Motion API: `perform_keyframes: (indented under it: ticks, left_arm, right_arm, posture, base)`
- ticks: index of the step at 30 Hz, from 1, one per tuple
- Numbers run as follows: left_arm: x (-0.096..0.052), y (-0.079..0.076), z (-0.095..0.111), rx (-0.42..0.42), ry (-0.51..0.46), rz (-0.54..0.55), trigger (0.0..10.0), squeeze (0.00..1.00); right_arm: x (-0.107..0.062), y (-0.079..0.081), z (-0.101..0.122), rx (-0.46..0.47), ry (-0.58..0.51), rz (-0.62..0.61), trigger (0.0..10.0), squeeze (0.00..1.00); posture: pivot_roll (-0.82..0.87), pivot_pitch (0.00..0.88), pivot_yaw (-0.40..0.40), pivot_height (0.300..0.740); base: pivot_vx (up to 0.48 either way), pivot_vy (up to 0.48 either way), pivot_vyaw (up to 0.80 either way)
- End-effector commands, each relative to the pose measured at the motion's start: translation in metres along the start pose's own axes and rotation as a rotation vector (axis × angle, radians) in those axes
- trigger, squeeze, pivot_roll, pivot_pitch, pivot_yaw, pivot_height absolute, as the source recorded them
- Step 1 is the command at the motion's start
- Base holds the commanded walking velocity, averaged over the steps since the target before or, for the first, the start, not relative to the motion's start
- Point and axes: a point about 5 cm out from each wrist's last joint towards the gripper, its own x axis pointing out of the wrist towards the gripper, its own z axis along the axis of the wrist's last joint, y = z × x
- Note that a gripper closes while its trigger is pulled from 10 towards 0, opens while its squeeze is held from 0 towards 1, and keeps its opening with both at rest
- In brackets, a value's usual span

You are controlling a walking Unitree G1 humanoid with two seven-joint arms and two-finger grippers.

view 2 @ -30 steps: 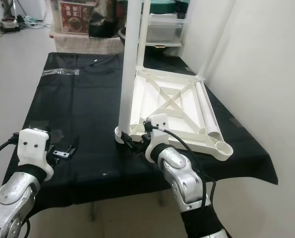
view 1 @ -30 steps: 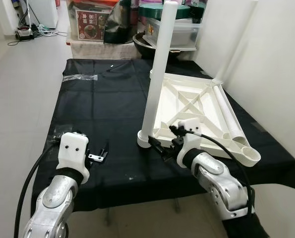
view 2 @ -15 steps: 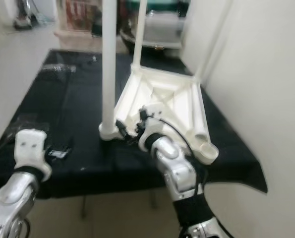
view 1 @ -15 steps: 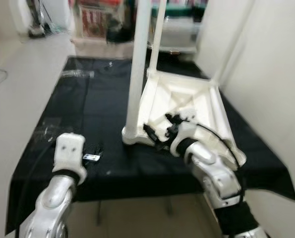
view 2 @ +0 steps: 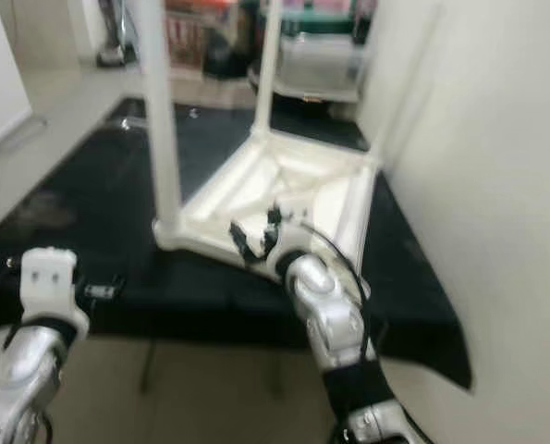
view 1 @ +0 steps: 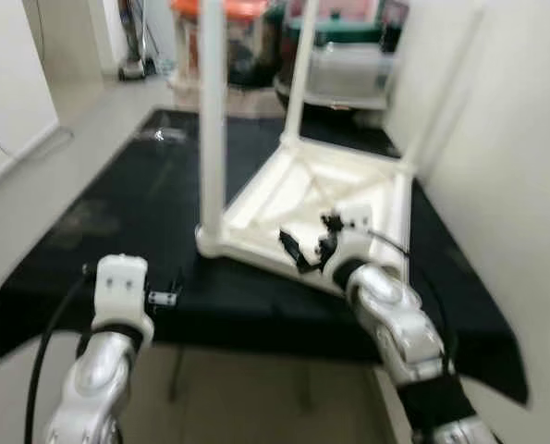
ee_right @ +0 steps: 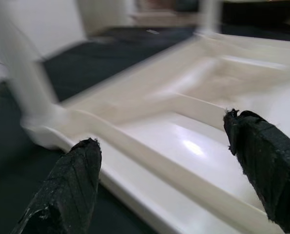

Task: Building children table

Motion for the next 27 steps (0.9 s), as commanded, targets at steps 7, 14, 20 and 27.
perform_keyframes:
  ticks: [7,14,20,27]
  left_arm:
    - [0.0003,-0.0012,-0.0007,-0.030,-0.014,-0.013,10.0,0.00]
    - [0.0009,0.0004,0.0014,-0.062,-0.041,-0.007,10.0,0.00]
    - [0.0000,0.0028,0.0027,-0.103,-0.050,-0.001,10.0,0.00]
    - [0.0002,0.0029,0.0046,-0.111,-0.059,-0.021,10.0,0.00]
  right_arm:
    - [0.0037,-0.0066,-0.0038,-0.182,0.010,-0.029,10.0,0.00]
    - [0.0101,-0.0062,0.0000,-0.260,-0.009,0.009,10.0,0.00]
    - [0.0101,-0.0023,-0.0026,-0.232,0.003,0.012,10.0,0.00]
    - [0.0094,-0.0006,-0.0050,-0.229,0.003,0.000,10.0,0.00]
  posture:
    - [0.07,0.000,-0.108,0.740]
    - [0.08,0.000,-0.113,0.740]
    - [0.07,0.000,-0.113,0.740]
    - [0.07,0.000,-0.107,0.740]
  base:
    - [0.000,0.000,0.00]
    - [0.000,0.000,0.00]
    - [0.000,0.000,0.00]
    - [0.363,0.000,-0.43]
